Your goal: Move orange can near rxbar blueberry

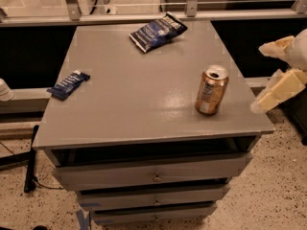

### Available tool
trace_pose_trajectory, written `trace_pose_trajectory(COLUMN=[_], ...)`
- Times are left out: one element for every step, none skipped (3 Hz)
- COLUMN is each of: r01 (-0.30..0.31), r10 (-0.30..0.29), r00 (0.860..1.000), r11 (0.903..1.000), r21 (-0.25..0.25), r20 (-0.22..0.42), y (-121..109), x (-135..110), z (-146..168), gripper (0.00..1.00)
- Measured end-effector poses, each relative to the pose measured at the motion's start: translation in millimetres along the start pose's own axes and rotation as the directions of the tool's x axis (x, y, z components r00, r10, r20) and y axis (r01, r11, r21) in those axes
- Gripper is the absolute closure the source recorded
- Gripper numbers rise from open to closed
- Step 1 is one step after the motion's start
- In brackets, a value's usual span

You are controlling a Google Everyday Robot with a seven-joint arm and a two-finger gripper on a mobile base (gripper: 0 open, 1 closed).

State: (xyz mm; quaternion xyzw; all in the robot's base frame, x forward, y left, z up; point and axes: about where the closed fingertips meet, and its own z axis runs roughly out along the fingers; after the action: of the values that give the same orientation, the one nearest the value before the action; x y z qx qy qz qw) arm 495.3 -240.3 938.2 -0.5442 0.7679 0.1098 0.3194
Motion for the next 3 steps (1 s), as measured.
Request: trace_pose_trajectory(r01=[-0.045,-0.065,-0.078], r10=[0.051,0.088,0.122], r00=[0.987,0.961,0.932], r11=[0.9982,0.9936,0.9874], r21=[-0.04,-0.093,-0.138], r20=[0.154,0.261,0.342], y=[-1,5,10], x=[0,-10,-22], z=[26,54,79], gripper=[0.0,0.0,0.0])
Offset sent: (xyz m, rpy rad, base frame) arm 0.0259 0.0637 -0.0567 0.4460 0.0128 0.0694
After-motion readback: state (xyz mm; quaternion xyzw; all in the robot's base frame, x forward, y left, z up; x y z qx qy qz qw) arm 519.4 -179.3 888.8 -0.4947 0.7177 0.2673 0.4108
